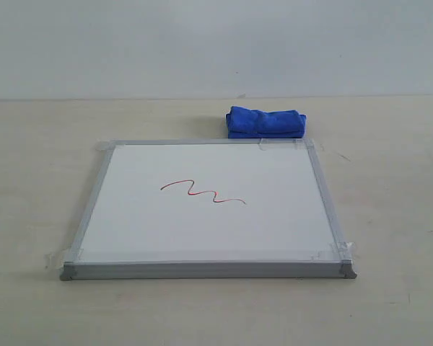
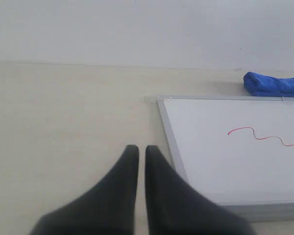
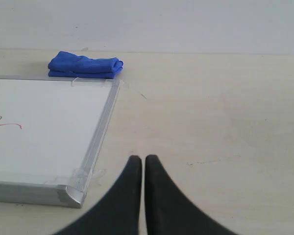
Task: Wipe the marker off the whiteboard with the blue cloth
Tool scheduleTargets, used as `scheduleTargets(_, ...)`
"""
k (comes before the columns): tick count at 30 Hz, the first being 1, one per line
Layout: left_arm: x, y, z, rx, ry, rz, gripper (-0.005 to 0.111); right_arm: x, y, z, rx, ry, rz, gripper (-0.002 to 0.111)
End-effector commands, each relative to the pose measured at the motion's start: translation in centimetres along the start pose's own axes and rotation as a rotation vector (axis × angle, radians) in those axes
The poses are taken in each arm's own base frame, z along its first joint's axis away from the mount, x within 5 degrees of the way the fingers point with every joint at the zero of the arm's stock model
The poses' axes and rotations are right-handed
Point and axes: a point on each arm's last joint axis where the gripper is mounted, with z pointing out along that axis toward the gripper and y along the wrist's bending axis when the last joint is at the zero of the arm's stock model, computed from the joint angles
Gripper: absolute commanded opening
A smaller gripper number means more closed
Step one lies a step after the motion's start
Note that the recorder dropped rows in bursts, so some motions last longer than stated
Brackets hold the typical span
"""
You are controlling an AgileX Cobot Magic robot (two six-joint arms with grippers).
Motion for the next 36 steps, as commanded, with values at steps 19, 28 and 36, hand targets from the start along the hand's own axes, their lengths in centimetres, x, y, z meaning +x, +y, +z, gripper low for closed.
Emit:
scheduleTargets(19, 0.0, 0.0, 0.0, -0.003, -0.008, 0.004, 0.005, -2.0, 0.0, -0.2, 0.003, -0.24, 0.015, 0.0)
scheduleTargets(28, 0.0, 0.0, 0.0, -0.003, -0.008, 0.004, 0.005, -7.6, -0.2, -2.8, -0.015, -0.621, 0.141, 0.0)
scheduleTargets(36, 0.0, 0.0, 0.0, -0.003, -0.008, 0.004, 0.005, -15.8, 0.6, -1.1, -0.034, -0.179, -0.013, 0.0)
